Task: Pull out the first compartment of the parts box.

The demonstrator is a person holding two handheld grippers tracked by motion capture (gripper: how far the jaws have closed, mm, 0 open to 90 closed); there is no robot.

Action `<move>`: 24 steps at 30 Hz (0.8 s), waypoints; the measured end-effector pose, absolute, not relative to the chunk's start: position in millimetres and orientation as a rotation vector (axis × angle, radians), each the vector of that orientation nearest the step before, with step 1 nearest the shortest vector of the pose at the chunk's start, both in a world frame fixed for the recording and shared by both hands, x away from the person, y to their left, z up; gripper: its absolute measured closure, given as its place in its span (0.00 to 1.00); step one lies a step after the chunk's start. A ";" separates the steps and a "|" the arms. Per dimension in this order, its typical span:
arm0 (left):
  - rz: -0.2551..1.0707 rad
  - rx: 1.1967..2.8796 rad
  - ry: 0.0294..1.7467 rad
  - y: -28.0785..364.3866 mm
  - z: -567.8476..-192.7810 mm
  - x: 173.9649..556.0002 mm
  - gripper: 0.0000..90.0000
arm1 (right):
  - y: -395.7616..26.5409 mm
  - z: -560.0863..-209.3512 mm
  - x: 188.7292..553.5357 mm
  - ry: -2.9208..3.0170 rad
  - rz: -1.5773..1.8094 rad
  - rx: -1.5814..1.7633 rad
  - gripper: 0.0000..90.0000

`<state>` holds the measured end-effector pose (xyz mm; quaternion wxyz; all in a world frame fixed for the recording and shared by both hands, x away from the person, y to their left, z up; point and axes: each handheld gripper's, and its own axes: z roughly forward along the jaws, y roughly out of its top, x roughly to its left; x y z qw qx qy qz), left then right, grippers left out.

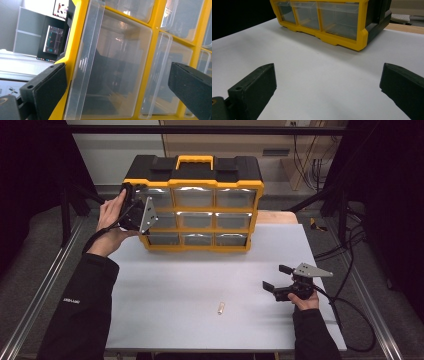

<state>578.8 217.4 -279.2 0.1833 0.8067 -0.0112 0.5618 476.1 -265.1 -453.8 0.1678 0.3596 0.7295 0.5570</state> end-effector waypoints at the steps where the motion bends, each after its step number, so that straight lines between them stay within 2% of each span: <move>1: 1.591 2.274 -0.035 217.5 -279.8 578.8 0.03 | -265.2 -453.8 476.2 2.075 1.584 1.023 0.02; 14: 1.687 2.272 -0.113 215.4 -284.4 577.0 0.13 | -265.5 -453.5 476.0 2.073 1.583 1.026 0.02; 19: 1.731 2.259 -0.135 216.8 -283.3 575.4 0.24 | -265.4 -453.6 476.0 2.073 1.582 1.026 0.02; 24: 1.774 2.250 -0.159 216.9 -284.0 574.8 0.29 | -265.6 -453.5 476.1 2.072 1.582 1.025 0.02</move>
